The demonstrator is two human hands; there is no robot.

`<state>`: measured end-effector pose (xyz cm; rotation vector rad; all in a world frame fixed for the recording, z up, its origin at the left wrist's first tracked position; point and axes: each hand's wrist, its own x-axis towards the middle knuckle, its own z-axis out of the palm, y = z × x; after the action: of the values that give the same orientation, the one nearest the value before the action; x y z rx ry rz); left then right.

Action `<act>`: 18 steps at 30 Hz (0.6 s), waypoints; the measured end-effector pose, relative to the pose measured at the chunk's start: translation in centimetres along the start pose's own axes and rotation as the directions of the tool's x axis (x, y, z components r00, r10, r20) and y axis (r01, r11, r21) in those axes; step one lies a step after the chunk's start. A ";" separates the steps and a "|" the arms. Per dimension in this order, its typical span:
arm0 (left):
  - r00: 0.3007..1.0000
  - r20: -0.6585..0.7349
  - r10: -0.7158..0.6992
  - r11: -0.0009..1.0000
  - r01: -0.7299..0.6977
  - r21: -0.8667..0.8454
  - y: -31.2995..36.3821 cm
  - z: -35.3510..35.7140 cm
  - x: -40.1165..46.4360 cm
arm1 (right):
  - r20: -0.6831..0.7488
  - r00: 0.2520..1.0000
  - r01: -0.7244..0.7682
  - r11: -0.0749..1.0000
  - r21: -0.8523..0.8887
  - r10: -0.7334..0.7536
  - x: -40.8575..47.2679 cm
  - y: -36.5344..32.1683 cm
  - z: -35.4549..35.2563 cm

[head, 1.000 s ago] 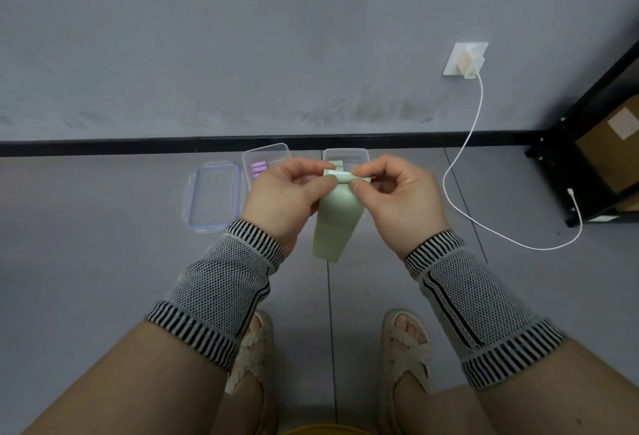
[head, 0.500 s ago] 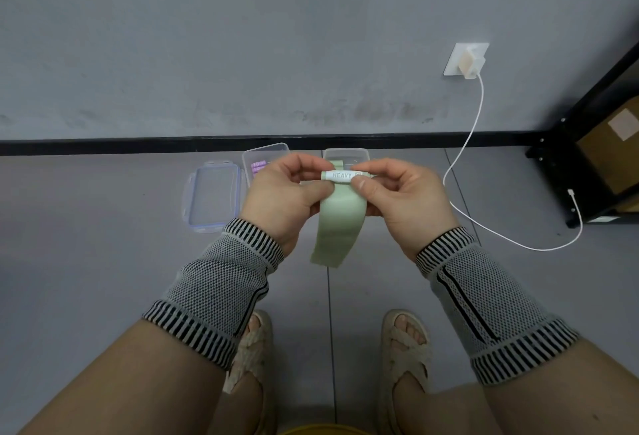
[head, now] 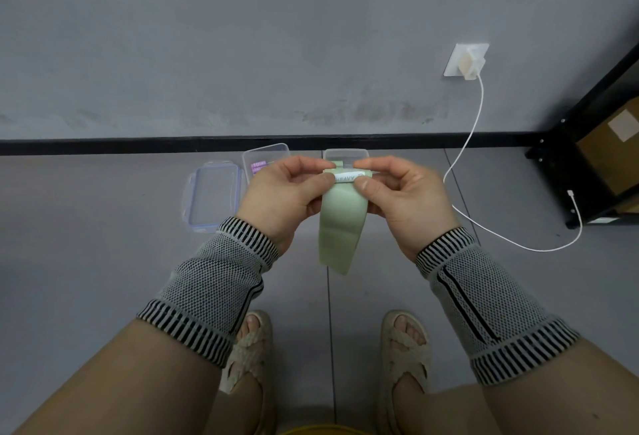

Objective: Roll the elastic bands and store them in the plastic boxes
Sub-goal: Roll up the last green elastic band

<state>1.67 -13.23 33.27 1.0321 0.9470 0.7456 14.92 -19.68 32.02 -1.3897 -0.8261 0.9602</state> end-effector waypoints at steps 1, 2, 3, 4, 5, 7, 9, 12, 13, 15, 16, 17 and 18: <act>1.000 -0.002 0.007 1.000 -0.007 0.011 0.0 -0.1 0.0 | 0.011 1.000 -0.011 1.000 0.014 0.011 0.0 -0.1 -0.1; 1.000 -0.003 0.014 1.000 -0.014 0.024 0.1 -0.2 0.0 | 0.019 1.000 -0.023 1.000 0.017 0.022 0.0 -0.1 -0.2; 1.000 -0.004 0.021 0.999 -0.021 0.041 0.1 -0.2 0.0 | 0.025 0.999 -0.035 0.999 0.006 0.034 0.1 -0.1 -0.4; 1.000 -0.002 0.030 0.997 -0.029 0.065 0.1 -0.3 0.0 | 0.032 0.998 -0.049 0.999 -0.014 0.050 0.2 -0.2 -0.6; 0.999 0.004 0.037 0.995 -0.038 0.097 0.0 -0.3 0.0 | 0.044 0.997 -0.066 0.997 -0.043 0.068 0.2 -0.2 -0.8; 0.998 0.023 0.056 0.984 -0.059 0.167 -0.2 -0.2 -0.2 | 0.078 0.993 -0.084 0.990 -0.116 0.094 0.2 -0.3 -1.1; 0.997 0.042 0.067 0.979 -0.074 0.192 -0.3 0.0 -0.3 | 0.088 0.992 -0.084 0.988 -0.129 0.096 0.2 -0.2 -1.1; 0.998 0.039 0.048 0.990 -0.053 0.130 -0.1 0.2 -0.2 | 0.055 0.996 -0.076 0.997 -0.027 0.077 0.2 -0.1 -0.9; 0.999 0.032 0.034 0.993 -0.037 0.112 -0.1 0.1 -0.2 | 0.043 0.997 -0.068 0.998 -0.009 0.068 0.2 -0.1 -0.8; 1.000 0.027 0.007 0.992 -0.010 0.127 -0.3 0.0 0.0 | 0.026 0.998 -0.048 0.999 0.000 0.048 0.1 -0.1 -0.6; 1.000 0.028 -0.002 0.989 -0.002 0.148 -0.3 0.0 0.1 | 0.019 0.999 -0.034 0.999 -0.008 0.034 0.1 -0.1 -0.6; 1.000 0.028 -0.007 0.987 0.003 0.162 -0.4 -0.1 0.1 | 0.008 1.000 -0.016 1.000 -0.024 0.017 0.1 -0.1 -0.5; 1.000 0.027 -0.009 0.987 0.005 0.162 -0.4 -0.1 0.1 | -0.004 1.000 0.002 0.999 -0.049 -0.002 0.1 -0.1 -0.5</act>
<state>1.65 -13.19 32.85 1.1778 0.9988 0.6545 15.37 -19.79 32.08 -1.4319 -0.8526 0.9404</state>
